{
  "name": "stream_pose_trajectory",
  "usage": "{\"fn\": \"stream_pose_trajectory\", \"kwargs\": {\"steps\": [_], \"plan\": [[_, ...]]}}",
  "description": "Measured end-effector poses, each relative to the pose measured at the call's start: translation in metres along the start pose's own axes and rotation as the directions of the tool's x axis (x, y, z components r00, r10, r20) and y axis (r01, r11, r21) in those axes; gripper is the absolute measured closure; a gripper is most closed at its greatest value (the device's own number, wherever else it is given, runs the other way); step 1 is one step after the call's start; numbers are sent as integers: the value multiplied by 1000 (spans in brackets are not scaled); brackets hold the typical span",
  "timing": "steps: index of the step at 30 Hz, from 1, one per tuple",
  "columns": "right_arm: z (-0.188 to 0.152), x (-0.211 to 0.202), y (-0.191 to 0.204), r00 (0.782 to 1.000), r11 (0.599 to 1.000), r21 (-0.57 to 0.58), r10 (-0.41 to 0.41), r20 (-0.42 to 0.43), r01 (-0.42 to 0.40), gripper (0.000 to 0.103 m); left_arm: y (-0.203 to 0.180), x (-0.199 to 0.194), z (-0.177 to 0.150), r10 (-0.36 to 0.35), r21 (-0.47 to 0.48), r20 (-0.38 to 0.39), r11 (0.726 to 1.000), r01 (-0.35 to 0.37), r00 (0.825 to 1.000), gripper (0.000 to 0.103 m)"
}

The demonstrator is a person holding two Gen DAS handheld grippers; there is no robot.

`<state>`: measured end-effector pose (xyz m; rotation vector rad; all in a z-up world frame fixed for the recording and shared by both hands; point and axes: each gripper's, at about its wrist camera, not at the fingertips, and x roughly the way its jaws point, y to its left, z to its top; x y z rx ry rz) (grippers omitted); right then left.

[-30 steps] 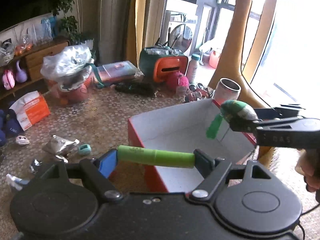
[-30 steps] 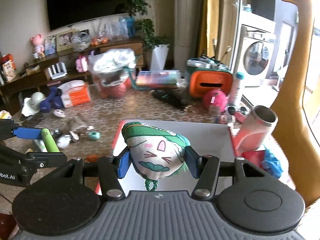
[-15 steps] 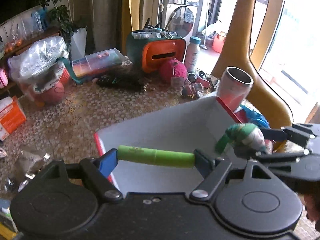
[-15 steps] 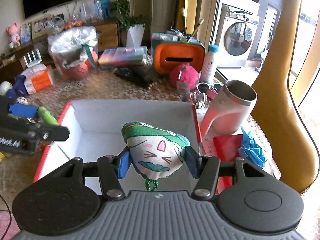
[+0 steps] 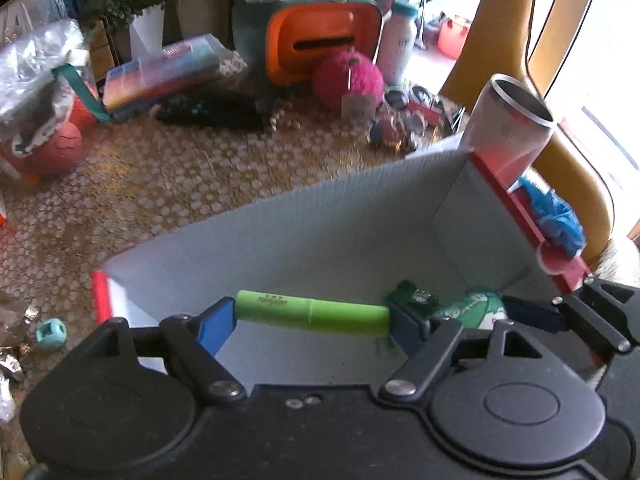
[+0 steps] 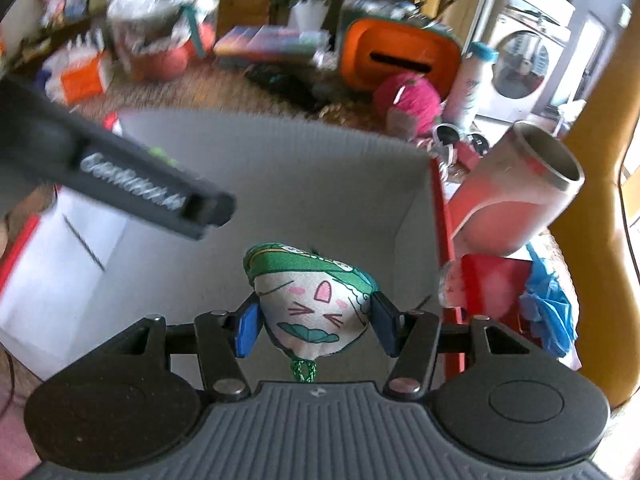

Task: Organize objects
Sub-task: 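Lower both tools into the shoebox and open them, releasing tube and doll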

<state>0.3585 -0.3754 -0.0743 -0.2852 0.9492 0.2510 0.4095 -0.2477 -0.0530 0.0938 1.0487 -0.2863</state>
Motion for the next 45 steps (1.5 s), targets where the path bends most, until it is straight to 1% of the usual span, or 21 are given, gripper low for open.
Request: {"fn": "stream_pose_trajectory", "kwargs": {"steps": [6, 9, 12, 17, 21, 24, 28, 30, 32, 35, 38, 39, 43, 45], "plan": [[-1, 17, 5, 998, 996, -82, 20, -60, -25, 46, -4, 33, -1, 21, 26, -80, 999, -19, 997, 23], [1, 23, 10, 995, 993, -110, 24, -96, -34, 46, -3, 44, -2, 26, 35, -112, 999, -22, 993, 23], [2, 28, 15, 993, 989, -138, 36, -114, -51, 45, 0, 53, -5, 32, 36, -146, 999, -27, 989, 23], [4, 36, 19, 988, 985, -157, 50, -145, -73, 45, -1, 68, -11, 38, 39, -205, 999, -31, 978, 23], [6, 39, 16, 983, 986, -145, 61, -171, -86, 45, 1, 73, -13, 29, 29, -236, 999, -23, 971, 23], [5, 41, 16, 981, 985, -150, 60, -186, -89, 45, -1, 73, -14, 35, 43, -231, 999, -26, 972, 23], [4, 37, 19, 984, 983, -166, 54, -169, -83, 44, -1, 72, -15, 25, 41, -231, 999, -16, 973, 20], [3, 37, 18, 983, 983, -159, 63, -171, -91, 43, -1, 68, -14, 24, 36, -227, 999, -16, 974, 15], [2, 37, 18, 983, 985, -150, 62, -174, -88, 43, 0, 64, -14, 10, 28, -214, 1000, -4, 977, 13], [0, 30, 18, 987, 988, -136, 52, -155, -73, 43, 1, 54, -13, -17, 10, -194, 1000, 19, 981, 12], [1, 17, 16, 990, 992, -105, 61, -129, -75, 36, 1, 38, -14, -29, 13, -158, 999, 31, 987, 11], [1, 12, 16, 990, 992, -101, 67, -122, -79, 31, 2, 31, -14, -32, 15, -146, 999, 34, 989, 11], [-2, -13, 22, 996, 994, -103, 38, -84, -47, 31, 5, 2, -17, -42, 33, -95, 998, 45, 995, 11], [-4, -25, 23, 998, 996, -86, 29, -62, -34, 31, 6, -14, -20, -50, 50, -72, 997, 54, 996, 11]]}}
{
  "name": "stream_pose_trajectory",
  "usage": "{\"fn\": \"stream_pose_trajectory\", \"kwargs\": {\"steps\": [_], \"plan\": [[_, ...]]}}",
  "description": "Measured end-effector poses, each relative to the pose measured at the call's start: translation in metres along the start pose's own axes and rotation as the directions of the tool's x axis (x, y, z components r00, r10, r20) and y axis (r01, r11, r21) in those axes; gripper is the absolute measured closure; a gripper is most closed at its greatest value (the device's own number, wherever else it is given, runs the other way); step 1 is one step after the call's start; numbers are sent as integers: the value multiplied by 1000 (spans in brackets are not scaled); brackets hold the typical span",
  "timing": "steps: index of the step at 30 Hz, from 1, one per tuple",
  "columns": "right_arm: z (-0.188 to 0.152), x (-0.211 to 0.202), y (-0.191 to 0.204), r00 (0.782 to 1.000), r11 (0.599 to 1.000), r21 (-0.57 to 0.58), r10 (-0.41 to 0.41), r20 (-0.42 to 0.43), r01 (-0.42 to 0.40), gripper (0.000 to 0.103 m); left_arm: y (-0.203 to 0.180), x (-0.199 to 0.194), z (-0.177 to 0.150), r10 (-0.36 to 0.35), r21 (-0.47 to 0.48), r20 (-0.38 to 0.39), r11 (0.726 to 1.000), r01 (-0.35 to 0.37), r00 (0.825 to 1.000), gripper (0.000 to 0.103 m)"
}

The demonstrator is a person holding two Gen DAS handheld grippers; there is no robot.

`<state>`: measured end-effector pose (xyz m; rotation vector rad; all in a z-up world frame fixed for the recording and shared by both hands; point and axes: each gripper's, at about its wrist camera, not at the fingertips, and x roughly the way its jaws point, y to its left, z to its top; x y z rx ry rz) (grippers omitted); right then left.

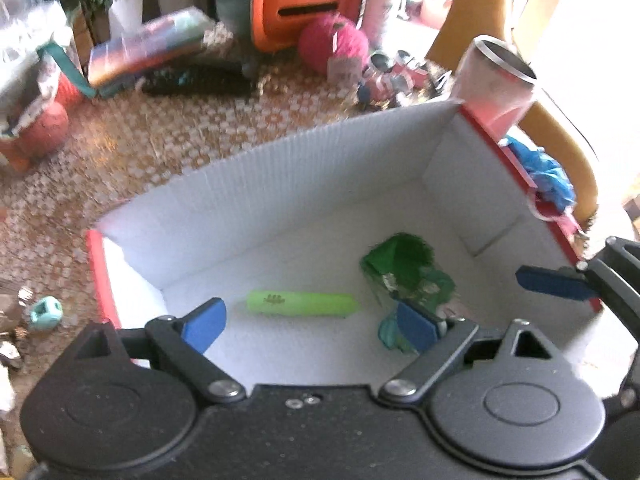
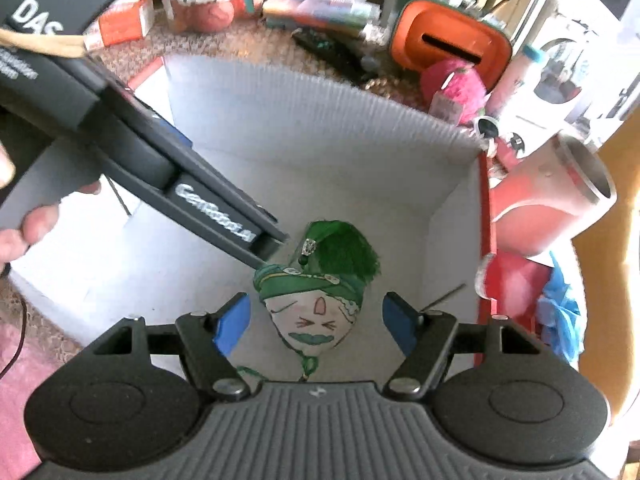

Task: Organize objects
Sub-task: 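Lower both tools into the shoebox and open them, releasing tube and doll, then lift both open tools out of the shoebox and back away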

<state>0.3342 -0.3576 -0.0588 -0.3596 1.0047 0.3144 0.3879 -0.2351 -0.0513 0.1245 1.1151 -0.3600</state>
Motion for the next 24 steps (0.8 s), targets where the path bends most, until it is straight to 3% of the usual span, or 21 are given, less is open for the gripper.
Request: {"fn": "stream_pose_trajectory", "kwargs": {"steps": [12, 24], "plan": [[-11, -64, 26, 992, 992, 119, 16, 126, -31, 31, 9, -91, -51, -30, 52, 164, 998, 22, 986, 11], [-36, -122, 77, 955, 975, 182, 68, 287, -125, 31, 42, -167, -132, -20, 23, 290, 1000, 14, 957, 12]]}}
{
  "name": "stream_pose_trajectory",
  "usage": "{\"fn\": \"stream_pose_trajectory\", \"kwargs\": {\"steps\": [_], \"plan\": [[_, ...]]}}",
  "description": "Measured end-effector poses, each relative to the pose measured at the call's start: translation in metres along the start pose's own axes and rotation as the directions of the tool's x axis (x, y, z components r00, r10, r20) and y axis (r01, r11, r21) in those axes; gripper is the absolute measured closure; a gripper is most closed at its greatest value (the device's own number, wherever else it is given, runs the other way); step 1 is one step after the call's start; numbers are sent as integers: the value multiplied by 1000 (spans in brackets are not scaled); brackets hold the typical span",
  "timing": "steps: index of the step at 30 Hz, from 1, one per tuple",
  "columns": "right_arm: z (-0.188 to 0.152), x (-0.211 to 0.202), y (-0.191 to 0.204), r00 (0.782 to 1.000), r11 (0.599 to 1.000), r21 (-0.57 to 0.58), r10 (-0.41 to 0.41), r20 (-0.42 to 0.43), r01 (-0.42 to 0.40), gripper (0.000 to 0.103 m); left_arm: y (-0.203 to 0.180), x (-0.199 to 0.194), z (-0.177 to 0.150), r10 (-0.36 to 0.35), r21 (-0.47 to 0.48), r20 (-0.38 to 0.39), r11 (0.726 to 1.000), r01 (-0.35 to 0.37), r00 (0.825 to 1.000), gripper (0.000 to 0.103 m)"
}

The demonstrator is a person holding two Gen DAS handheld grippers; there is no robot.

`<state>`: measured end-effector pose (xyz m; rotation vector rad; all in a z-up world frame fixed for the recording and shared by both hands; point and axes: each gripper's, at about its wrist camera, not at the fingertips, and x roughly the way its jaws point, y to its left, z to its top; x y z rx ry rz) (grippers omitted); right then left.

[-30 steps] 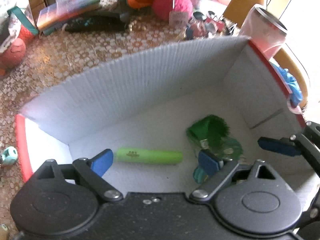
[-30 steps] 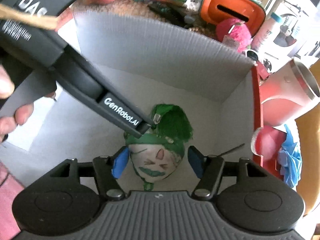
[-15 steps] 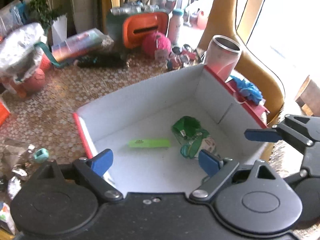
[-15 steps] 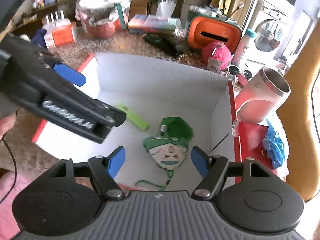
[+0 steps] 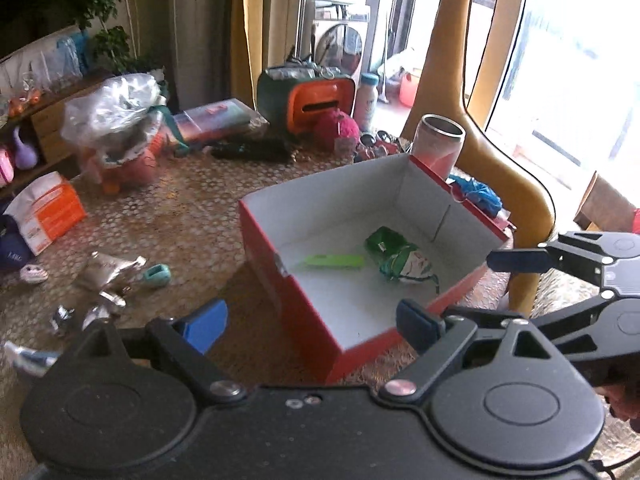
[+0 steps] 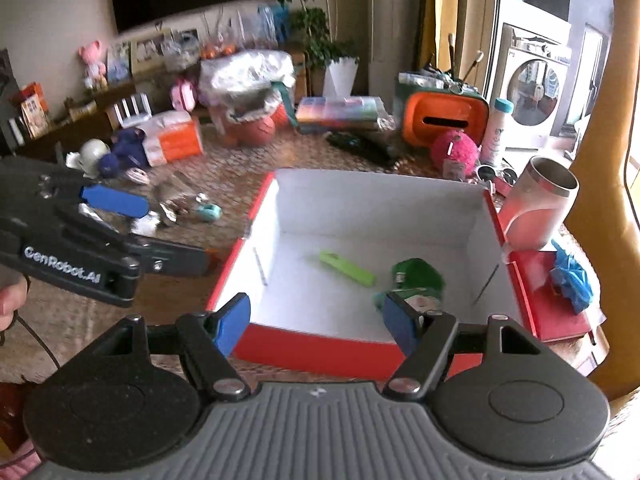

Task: Organize objects
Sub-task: 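Lift both open tools out of the shoebox and back away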

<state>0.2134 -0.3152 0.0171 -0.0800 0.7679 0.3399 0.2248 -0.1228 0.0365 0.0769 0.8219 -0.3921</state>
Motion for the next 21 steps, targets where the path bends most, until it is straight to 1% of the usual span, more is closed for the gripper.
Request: {"fn": "stream_pose_trajectory", "kwargs": {"steps": [9, 13, 17, 21], "plan": [[-24, -31, 38, 998, 999, 28, 24, 66, -26, 30, 12, -42, -39, 26, -6, 56, 1000, -26, 998, 12], [-32, -44, 53, 995, 999, 38, 32, 96, -36, 31, 15, -59, -53, 45, 5, 94, 999, -46, 994, 12], [-39, -54, 69, 992, 998, 35, 42, 119, -46, 30, 24, -77, -69, 64, -10, 131, 998, -63, 989, 11], [-45, -59, 85, 989, 998, 27, 53, 140, -57, 29, 36, -89, -85, 77, -40, 142, 997, -72, 987, 10]]}}
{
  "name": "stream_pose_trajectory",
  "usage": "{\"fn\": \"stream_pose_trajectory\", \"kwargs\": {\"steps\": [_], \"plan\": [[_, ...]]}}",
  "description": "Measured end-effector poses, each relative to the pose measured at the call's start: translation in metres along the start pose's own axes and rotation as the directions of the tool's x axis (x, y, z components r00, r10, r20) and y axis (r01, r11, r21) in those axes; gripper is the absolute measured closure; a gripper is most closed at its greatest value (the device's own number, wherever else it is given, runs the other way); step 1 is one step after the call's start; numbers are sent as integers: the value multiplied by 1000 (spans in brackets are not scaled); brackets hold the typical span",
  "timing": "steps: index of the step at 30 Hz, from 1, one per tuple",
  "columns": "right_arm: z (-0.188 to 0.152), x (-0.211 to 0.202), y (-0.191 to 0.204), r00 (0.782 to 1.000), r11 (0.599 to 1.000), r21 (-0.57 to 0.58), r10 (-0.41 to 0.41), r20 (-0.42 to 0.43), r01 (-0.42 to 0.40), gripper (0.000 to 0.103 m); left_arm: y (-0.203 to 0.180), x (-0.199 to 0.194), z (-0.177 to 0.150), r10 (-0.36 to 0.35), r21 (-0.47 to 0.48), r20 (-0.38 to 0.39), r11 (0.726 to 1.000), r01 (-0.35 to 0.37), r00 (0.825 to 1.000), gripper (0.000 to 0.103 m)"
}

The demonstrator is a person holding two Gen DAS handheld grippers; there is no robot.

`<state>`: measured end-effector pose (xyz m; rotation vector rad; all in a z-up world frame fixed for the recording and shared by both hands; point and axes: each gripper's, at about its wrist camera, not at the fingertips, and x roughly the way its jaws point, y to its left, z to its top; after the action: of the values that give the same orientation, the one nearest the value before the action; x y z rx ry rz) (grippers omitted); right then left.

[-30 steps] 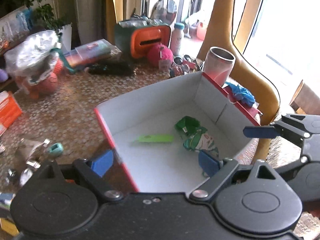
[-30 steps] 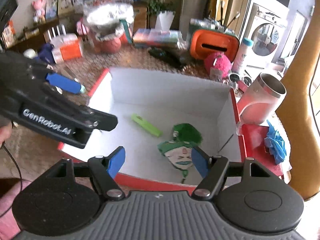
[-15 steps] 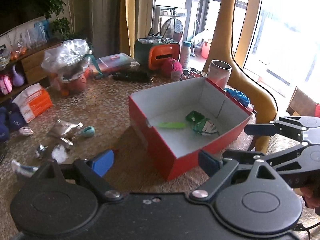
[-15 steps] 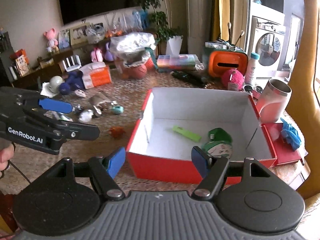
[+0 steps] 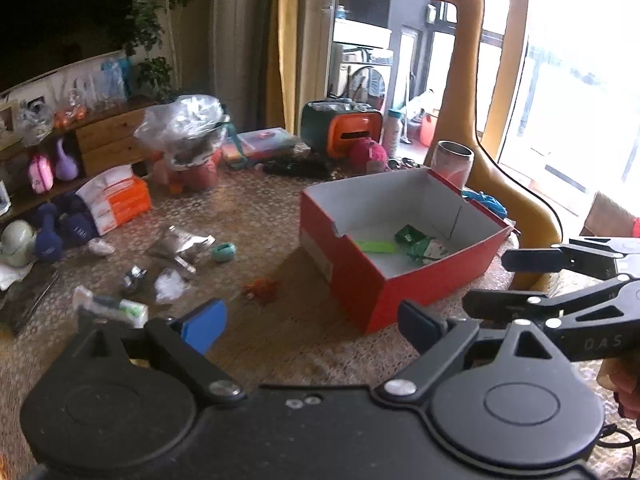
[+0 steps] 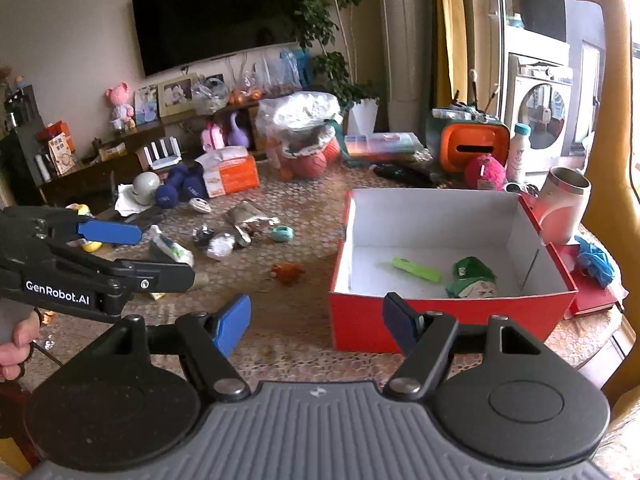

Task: Organize objects
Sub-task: 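Lift both open tools out of the shoebox and back away, then grasp the yellow box with the left tool while the right tool grasps the orange plush toy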

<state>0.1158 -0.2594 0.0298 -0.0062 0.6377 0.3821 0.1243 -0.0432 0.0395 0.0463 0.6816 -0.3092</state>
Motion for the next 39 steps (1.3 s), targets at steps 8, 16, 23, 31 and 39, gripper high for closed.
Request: {"fn": "stream_pose_trajectory", "kwargs": {"steps": [8, 16, 23, 31, 39], "plan": [[-10, 3, 27, 999, 999, -4, 40, 15, -40, 23, 24, -17, -22, 49, -38, 32, 998, -48, 998, 1], [-19, 18, 42, 998, 998, 9, 64, 18, -64, 16, 43, -19, -38, 88, -61, 55, 995, -84, 995, 1], [-25, 26, 52, 998, 998, -4, 57, 27, -56, 15, 46, -20, -47, 97, -26, 95, 995, -94, 991, 0], [-20, 35, 61, 998, 998, -28, 54, 44, -53, 15, 64, -18, -54, 128, -82, 104, 989, -120, 986, 0], [-16, 66, 67, 998, 998, -31, 58, 16, -57, 15, 96, -4, -63, 155, -109, 77, 983, -146, 985, 0]]}}
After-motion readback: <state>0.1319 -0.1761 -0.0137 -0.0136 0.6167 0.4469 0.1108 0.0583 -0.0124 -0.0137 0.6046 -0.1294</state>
